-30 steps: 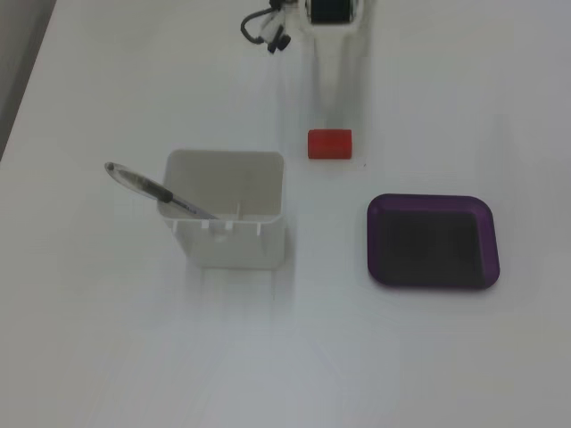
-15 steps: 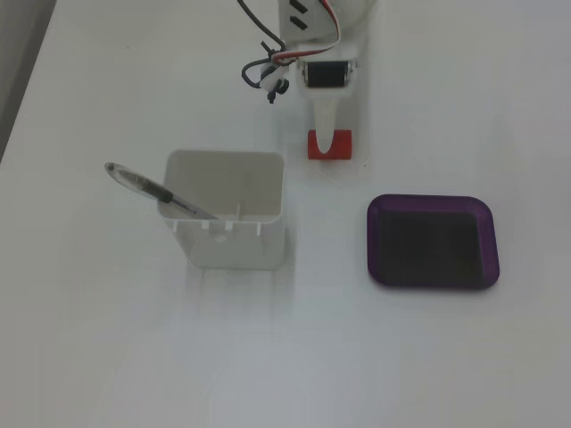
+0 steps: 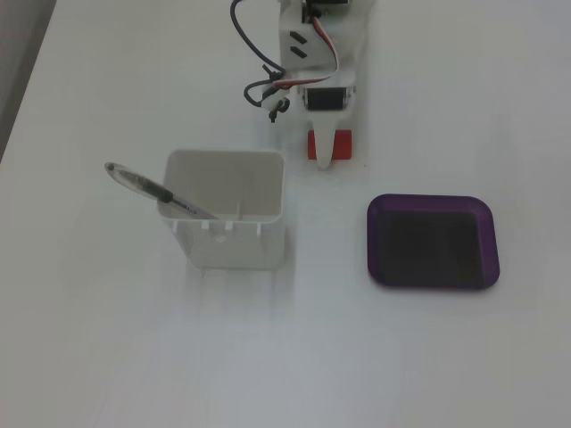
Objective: Pick up the red cube and place it in the box.
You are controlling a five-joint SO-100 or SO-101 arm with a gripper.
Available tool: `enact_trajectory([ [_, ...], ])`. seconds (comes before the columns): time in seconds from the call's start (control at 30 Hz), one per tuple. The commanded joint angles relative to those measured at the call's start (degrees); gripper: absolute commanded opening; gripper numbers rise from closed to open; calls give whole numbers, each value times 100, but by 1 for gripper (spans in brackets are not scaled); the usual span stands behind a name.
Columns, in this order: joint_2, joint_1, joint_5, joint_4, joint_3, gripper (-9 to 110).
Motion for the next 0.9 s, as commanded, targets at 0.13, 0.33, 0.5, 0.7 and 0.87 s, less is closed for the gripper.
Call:
enact_trajectory([
  [0.13, -35, -26, -44, -132, -185, 6],
  [0.33, 272, -62, 9, 176, -492, -1],
  [0.5, 1283, -650, 281, 940, -1020, -1],
  [0.7, 2039, -2268, 782, 1608, -1775, 0],
  [0.87, 1775, -2637, 1775, 835, -1863, 0],
])
